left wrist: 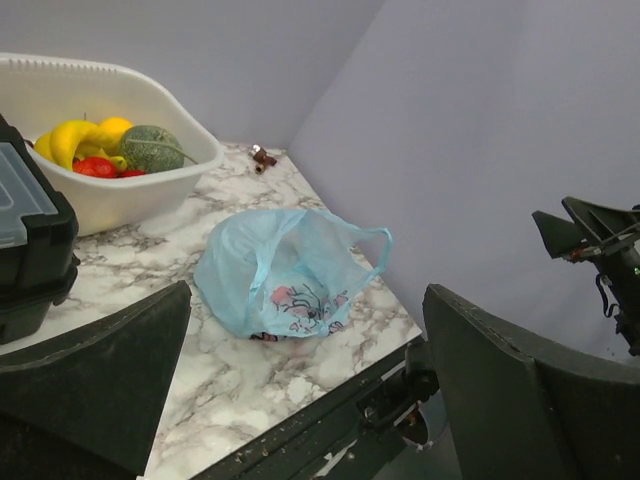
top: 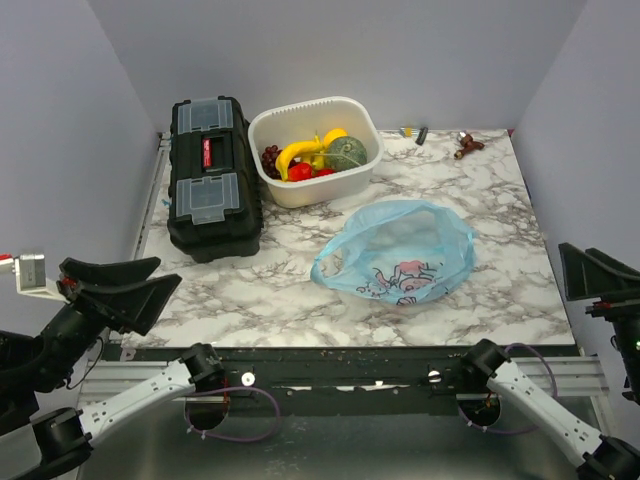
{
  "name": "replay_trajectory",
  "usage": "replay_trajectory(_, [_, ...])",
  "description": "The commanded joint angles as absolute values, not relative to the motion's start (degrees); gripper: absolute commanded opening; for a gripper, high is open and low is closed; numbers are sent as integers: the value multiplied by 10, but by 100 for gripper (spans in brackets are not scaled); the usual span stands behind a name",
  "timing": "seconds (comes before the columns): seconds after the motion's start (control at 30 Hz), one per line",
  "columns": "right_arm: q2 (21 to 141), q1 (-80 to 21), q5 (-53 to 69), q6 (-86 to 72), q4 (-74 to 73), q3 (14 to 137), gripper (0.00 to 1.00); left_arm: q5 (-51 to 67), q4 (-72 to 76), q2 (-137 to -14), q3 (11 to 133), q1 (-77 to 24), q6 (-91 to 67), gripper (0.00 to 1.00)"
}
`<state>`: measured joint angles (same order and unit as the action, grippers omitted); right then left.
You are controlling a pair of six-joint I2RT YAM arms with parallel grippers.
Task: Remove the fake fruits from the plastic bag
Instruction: Reset both arms
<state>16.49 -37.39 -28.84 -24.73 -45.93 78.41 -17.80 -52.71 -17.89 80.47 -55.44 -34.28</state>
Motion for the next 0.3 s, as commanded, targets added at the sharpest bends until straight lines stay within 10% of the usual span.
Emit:
replay_trajectory(0.0, [149, -373, -426, -311, -464, 795, 100, -203, -515, -142, 787, -551, -335, 99])
replay_trajectory(0.27, [152, -372, -403, -298, -450, 795, 100, -221, -532, -127, 787, -551, -333, 99])
